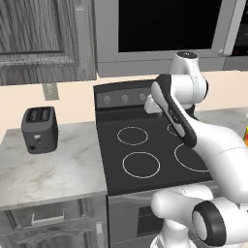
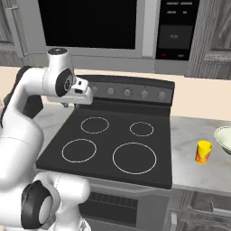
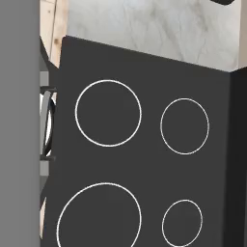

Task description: Pick the cup and bowl from the counter and place them on the counter next to the sink.

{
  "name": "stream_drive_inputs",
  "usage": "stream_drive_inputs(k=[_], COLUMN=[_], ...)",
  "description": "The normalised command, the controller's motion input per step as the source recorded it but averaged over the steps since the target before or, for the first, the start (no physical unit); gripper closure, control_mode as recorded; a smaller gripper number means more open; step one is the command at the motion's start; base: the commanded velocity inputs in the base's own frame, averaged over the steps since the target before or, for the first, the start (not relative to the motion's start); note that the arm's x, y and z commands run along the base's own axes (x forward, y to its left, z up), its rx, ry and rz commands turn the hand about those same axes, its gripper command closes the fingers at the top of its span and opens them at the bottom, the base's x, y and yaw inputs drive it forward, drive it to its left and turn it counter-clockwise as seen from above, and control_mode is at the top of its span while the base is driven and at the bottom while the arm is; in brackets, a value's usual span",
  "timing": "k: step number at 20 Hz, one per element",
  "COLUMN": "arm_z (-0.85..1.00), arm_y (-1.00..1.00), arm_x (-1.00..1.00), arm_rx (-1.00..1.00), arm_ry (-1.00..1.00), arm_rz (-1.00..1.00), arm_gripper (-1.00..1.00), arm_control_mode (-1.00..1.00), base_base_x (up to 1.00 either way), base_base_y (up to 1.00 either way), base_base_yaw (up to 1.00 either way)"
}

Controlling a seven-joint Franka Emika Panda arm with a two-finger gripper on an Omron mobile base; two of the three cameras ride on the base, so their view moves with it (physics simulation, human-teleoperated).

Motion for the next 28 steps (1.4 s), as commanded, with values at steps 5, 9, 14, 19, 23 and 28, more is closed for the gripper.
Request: stream_drive_inputs(k=[5,9,14,19,23,28], arm_z=[0.0,0.0,0.0,-0.03,-0.04,-0.03], arm_y=[-0.38,-0.59,-0.69,-0.54,-0.27,-0.3], arm_x=[-0.01,-0.06,-0.24,-0.3,-0.28,-0.04], arm_rx=[0.0,0.0,0.0,0.0,0.0,0.0], arm_ry=[0.0,0.0,0.03,0.04,0.07,0.04], arm_rz=[0.0,-0.04,-0.01,-0.03,-0.08,-0.07], arm_gripper=[-1.0,-1.0,-1.0,-1.0,-1.0,-1.0], arm_control_mode=[-1.0,-1.0,-1.0,-1.0,-1.0,-1.0], base_base_x=[0.0,0.0,0.0,0.0,0.0,0.0], base_base_y=[0.0,0.0,0.0,0.0,0.0,0.0], base_base_yaw=[0.0,0.0,0.0,0.0,0.0,0.0])
